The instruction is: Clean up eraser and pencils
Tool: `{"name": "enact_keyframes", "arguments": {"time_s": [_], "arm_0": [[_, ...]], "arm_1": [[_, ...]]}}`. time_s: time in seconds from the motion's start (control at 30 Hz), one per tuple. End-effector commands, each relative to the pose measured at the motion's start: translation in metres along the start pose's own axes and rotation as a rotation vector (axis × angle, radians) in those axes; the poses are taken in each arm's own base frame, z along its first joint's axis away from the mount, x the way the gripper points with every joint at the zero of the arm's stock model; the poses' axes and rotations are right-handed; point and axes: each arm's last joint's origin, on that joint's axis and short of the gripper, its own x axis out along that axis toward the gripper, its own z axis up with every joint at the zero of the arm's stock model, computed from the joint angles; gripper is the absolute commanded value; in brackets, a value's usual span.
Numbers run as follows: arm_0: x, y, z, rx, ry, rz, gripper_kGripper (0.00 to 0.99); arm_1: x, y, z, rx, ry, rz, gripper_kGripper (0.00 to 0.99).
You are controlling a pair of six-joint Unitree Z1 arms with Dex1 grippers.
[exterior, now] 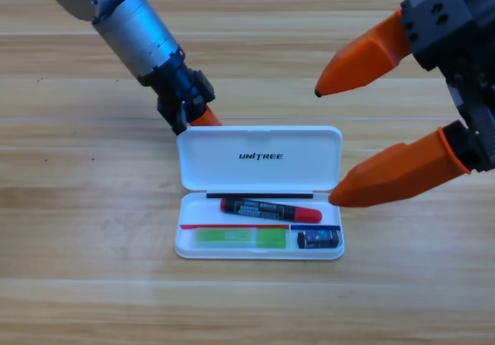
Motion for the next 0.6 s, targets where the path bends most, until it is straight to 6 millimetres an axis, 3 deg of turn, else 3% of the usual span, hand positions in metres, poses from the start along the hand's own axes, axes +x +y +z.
{"name": "enact_keyframes", "arguments": {"time_s": [0.03,0.33,0.6], "arm_0": [[-0.007,-0.008,0.002,0.014,-0.007,-0.034,0.0],[-0.006,-0.032,0.013,0.052,-0.002,-0.122,0.0],[0.017,-0.047,0.011,0.085,0.032,-0.186,0.0]], "arm_1": [[0.0,-0.002,-0.01,0.028,0.006,-0.001,0.989],[0.0,-0.003,-0.009,0.031,0.006,-0.001,0.989],[0.004,-0.005,-0.009,0.04,0.013,0.003,0.989]]}}
